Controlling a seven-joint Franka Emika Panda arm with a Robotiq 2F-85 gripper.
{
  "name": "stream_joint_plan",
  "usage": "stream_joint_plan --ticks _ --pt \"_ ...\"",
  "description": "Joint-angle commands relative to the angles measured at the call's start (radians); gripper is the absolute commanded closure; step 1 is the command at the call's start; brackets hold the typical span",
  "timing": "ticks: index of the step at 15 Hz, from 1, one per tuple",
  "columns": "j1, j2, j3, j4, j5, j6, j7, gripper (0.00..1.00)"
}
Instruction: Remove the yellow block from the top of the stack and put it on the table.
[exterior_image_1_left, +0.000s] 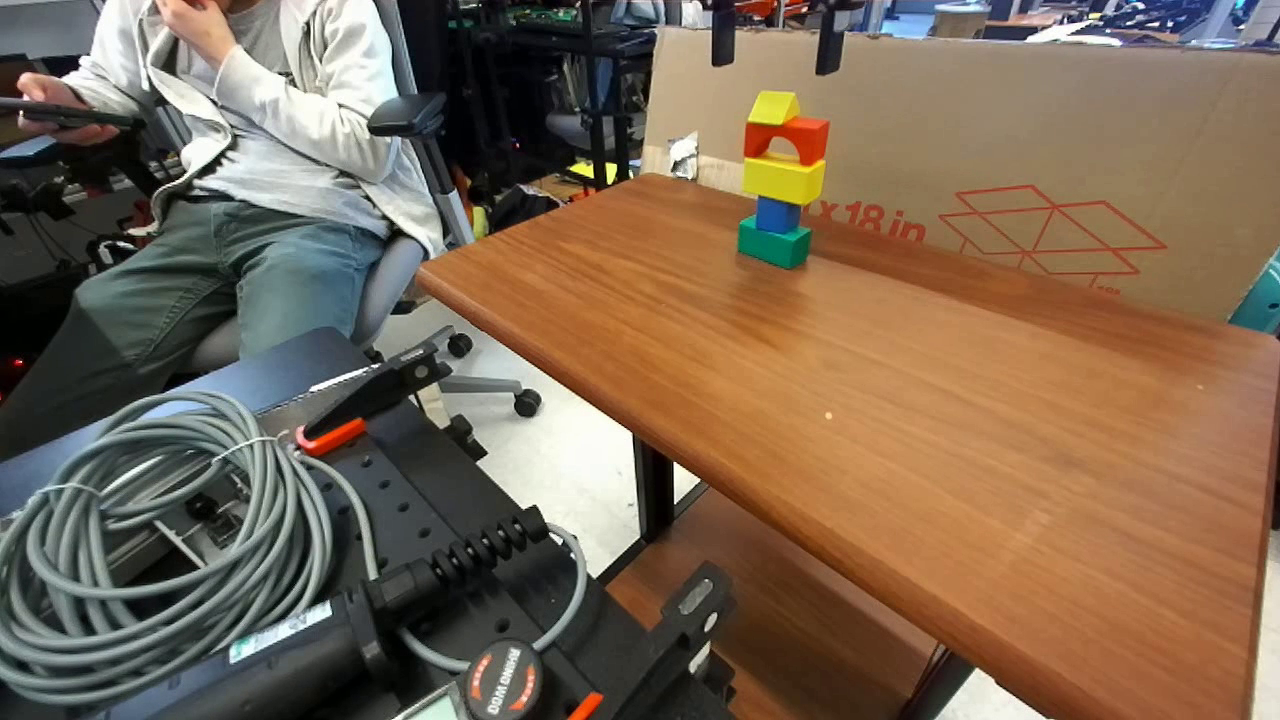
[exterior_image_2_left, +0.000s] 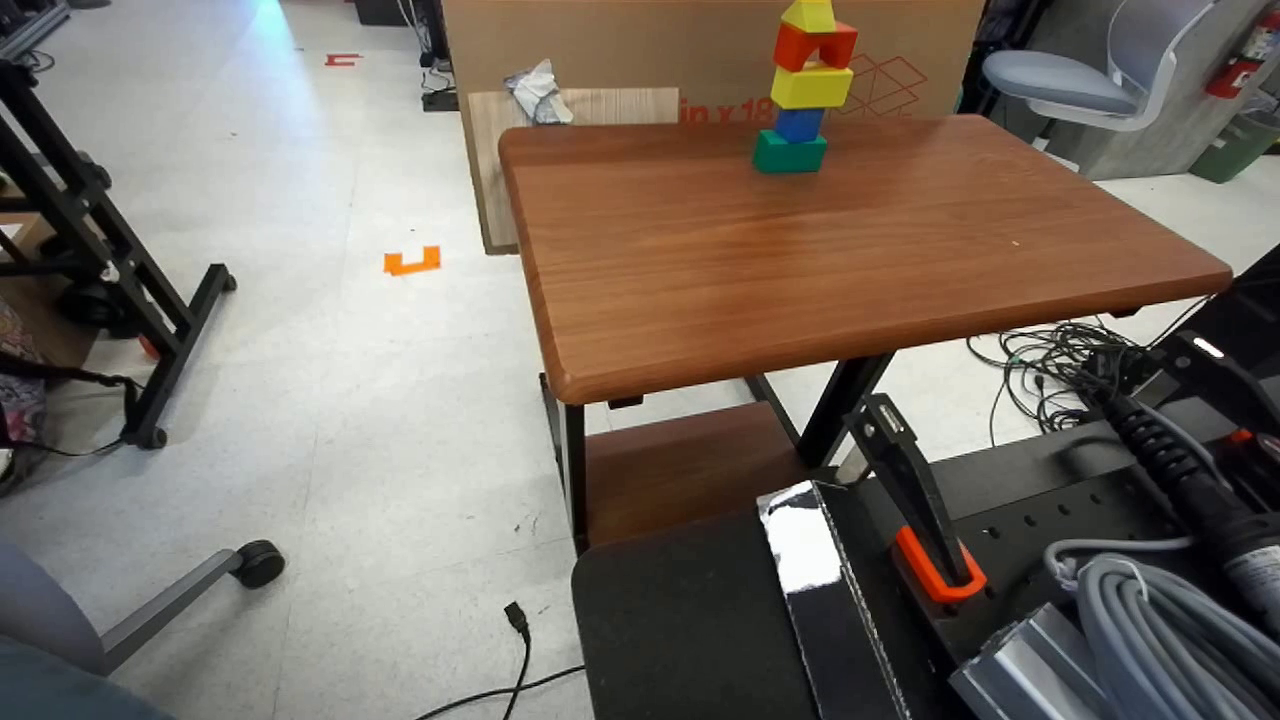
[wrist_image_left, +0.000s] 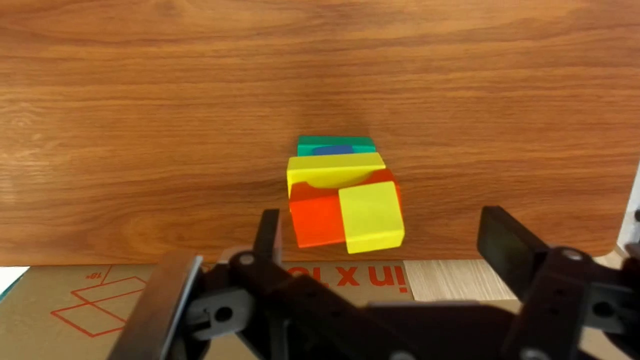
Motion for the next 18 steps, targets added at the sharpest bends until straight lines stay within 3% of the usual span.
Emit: stream_joint_plan --ticks 1,6,7,8,11,18 --pt "0.006 0.047 0.000 0.058 -0.039 -0.037 -0.015 0.00" --pt "0.014 0.077 0.003 0.079 -0.054 -0.040 -0.023 0.00" --pt "0.015 0.080 0.003 0.082 -0.056 -0.040 -0.025 0.06" --pt "0.016 0.082 0.004 0.086 -0.057 -0.041 -0.028 0.26" --pt "0.016 0.084 0.004 0.090 -0.059 -0.041 -0.036 0.38" --pt "0.000 0.058 0.009 0.081 -0.040 -0.047 -0.060 0.92"
